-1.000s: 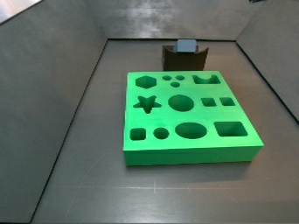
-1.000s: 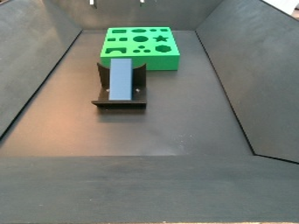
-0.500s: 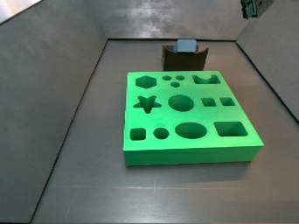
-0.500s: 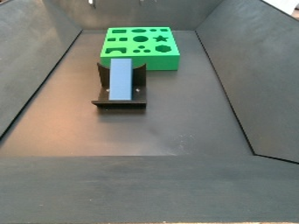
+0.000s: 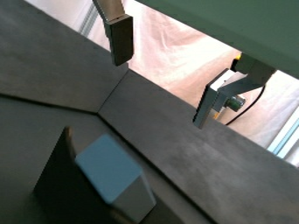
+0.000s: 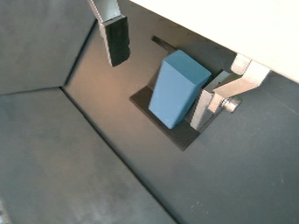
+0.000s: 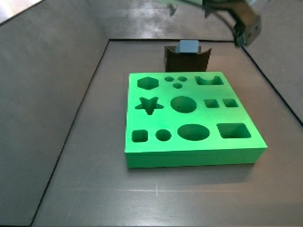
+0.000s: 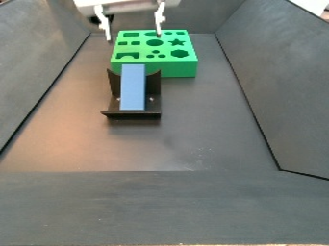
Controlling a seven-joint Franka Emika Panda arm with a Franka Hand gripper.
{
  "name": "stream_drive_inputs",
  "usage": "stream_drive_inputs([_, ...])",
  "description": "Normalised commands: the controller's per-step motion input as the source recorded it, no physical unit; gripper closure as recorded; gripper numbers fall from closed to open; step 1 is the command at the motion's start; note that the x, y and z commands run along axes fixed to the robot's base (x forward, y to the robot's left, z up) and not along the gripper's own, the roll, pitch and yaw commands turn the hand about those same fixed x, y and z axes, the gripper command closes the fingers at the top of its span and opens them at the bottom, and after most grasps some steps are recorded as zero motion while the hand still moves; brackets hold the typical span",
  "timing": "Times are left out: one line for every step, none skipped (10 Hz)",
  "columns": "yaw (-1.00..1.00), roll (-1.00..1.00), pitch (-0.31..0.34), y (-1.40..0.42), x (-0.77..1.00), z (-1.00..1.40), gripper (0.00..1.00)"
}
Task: Pick up the rectangle object. Move up. Place the rectangle object on the fixture. Regrasp the rectangle object. Move to above the board. Insert the rectangle object.
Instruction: Regrasp the rectangle object.
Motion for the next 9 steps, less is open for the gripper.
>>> stream_drive_inputs([0.13,0.08,-0.079,0.05,0.09,-1.00,0.00])
stream_drive_inputs([0.10,0.08,-0.101,0.04,0.10,-1.00,0.00])
stream_drive_inputs([0.06,0.08,-0.116,0.04,0.10,-1.00,0.00])
stream_drive_inputs([0.04,0.08,-0.115,0.03,0.11,-1.00,0.00])
stream_drive_inputs([0.00,0.08,-0.097,0.03,0.12,-0.92,0.00])
stream_drive_inputs([-0.02,0.08,-0.074,0.02,0.10,-0.72,0.00])
stream_drive_inputs([-0.03,0.08,-0.053,0.01,0.08,-0.57,0.00])
stream_drive_inputs([-0.03,0.07,-0.038,0.00,0.08,-0.43,0.00])
stream_drive_inputs([-0.05,0.07,-0.022,0.00,0.07,-0.31,0.00])
